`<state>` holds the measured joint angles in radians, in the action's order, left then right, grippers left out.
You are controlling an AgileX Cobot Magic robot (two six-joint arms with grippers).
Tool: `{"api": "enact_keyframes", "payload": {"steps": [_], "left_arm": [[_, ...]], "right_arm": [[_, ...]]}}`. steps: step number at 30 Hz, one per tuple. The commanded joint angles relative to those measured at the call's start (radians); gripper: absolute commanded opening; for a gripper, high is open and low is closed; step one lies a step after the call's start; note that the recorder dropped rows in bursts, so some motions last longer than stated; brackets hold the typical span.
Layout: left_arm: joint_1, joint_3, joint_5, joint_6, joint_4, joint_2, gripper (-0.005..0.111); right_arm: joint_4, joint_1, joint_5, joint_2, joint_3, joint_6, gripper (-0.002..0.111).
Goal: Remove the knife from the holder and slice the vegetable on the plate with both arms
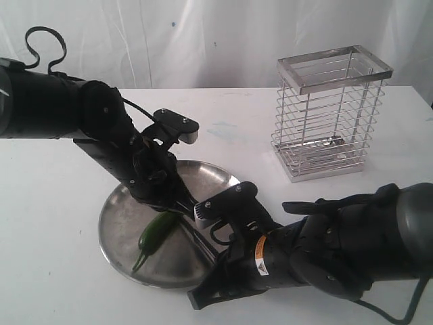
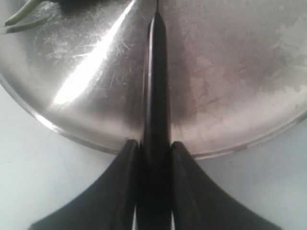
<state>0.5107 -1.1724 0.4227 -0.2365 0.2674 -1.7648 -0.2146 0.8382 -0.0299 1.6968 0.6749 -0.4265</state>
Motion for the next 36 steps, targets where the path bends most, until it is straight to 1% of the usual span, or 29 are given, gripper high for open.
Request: {"api": "enact_keyframes", "payload": {"steps": [1, 7, 16, 28, 36], "left_arm": [[0.0, 0.007, 0.038, -0.007, -0.004, 0.002, 0.0], [0.0, 0.007, 0.054, -0.003, -0.074, -0.028, 0.0], [-0.004, 0.007, 0.035, 0.005, -0.114, -0.085, 0.0], [-0.08, 0.007, -0.007, 0.023, -0.121, -0.104, 0.0], [-0.08, 0.007, -0.009, 0.028, -0.089, -0.104, 0.0]], "right_arm": [[-0.002, -0.002, 0.01, 0.001, -0.001, 0.004, 0.0], [-0.002, -0.002, 0.01, 0.001, -0.001, 0.004, 0.0], [-0.004, -0.002, 0.006, 0.001, -0.001, 0.004, 0.0], [-0.004, -0.002, -0.032, 0.001, -0.001, 0.029, 0.0], [-0.004, -0.002, -0.034, 0.001, 0.002, 0.029, 0.0]]}}
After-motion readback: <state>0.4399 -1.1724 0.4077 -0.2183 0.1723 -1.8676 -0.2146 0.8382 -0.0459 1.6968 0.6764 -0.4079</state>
